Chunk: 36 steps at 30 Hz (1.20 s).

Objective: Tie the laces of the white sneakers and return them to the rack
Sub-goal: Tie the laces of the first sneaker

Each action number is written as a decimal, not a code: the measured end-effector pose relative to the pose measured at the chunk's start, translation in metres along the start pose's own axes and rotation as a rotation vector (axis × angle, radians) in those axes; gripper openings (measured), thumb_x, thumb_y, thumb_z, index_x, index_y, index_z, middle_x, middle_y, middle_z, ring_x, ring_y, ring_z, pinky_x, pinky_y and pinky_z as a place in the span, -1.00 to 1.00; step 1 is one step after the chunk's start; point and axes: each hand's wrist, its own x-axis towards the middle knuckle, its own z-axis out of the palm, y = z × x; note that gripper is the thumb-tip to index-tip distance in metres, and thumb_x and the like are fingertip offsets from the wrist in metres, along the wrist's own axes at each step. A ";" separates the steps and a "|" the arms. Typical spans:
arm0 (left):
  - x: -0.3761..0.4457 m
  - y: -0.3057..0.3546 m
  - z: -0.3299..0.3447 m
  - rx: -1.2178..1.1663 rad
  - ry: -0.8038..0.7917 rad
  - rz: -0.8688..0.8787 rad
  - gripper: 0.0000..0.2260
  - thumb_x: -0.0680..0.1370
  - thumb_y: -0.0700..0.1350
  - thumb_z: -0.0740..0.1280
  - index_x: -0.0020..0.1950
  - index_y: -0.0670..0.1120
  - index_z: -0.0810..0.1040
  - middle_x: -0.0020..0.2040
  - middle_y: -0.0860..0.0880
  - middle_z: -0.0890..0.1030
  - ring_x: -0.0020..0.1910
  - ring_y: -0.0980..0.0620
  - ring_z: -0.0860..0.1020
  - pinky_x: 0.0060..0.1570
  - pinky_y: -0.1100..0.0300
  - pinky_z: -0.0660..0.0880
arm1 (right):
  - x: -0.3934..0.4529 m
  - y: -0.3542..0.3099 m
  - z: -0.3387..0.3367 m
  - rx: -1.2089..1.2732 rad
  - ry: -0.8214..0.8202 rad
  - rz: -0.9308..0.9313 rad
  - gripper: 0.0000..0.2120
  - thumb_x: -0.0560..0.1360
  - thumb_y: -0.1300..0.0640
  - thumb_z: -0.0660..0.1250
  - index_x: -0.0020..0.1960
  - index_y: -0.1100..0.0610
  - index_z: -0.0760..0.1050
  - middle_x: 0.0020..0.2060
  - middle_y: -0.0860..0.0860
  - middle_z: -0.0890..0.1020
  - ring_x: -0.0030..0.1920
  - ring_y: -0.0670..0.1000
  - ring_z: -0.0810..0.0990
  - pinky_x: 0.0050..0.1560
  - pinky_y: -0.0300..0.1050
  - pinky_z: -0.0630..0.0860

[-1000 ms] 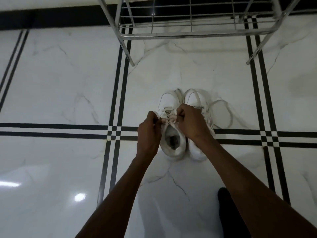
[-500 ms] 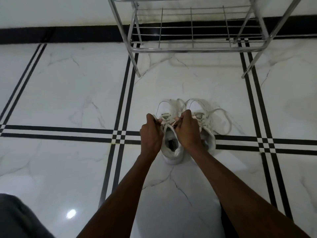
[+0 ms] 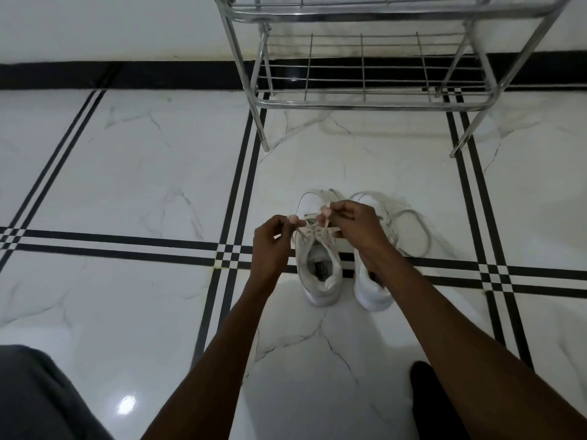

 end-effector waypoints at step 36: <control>0.033 0.065 -0.033 -0.332 -0.146 0.156 -0.61 0.66 -0.28 0.30 0.50 -0.24 0.39 0.18 -0.31 0.68 0.15 -0.22 0.69 0.24 -0.05 0.60 | -0.005 -0.026 0.027 -0.495 -0.317 -0.250 -0.75 0.54 -0.06 0.37 -0.10 0.10 0.71 -0.25 -0.01 0.73 -0.25 -0.01 0.65 -0.07 -0.06 0.57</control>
